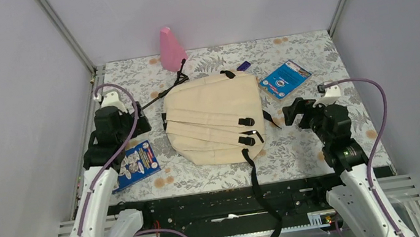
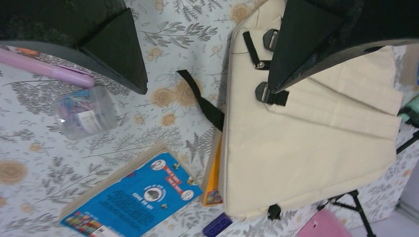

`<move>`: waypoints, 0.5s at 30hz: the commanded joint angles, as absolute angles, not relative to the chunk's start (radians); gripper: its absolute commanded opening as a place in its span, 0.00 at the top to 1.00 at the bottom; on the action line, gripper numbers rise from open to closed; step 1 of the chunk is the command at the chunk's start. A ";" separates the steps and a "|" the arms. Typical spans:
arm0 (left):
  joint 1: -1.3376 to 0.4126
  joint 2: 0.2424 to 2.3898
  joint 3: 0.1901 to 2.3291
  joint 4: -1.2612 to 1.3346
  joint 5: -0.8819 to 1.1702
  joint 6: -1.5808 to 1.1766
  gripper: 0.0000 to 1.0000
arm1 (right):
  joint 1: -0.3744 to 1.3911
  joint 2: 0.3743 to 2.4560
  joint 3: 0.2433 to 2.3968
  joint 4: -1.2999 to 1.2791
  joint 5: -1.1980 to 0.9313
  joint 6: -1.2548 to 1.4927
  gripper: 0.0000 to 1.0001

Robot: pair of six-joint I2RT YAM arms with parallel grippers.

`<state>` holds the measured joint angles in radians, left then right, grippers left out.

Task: Pack the student bag
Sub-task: Pick up the student bag at the center of the board.

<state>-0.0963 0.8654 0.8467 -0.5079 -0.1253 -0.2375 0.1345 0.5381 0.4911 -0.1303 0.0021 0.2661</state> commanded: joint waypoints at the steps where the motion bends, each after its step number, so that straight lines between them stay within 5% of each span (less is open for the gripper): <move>1: -0.165 0.908 0.907 -0.482 -0.007 -0.243 0.01 | 0.130 0.588 0.559 -0.135 -0.173 0.279 0.03; 10: -0.212 1.132 1.174 -0.476 0.167 -0.323 0.01 | 0.130 0.697 0.583 -0.246 -0.308 0.316 0.11; 15: -0.212 1.204 1.136 -0.420 0.144 -0.335 0.01 | 0.130 0.720 0.595 -0.298 -0.309 0.310 0.13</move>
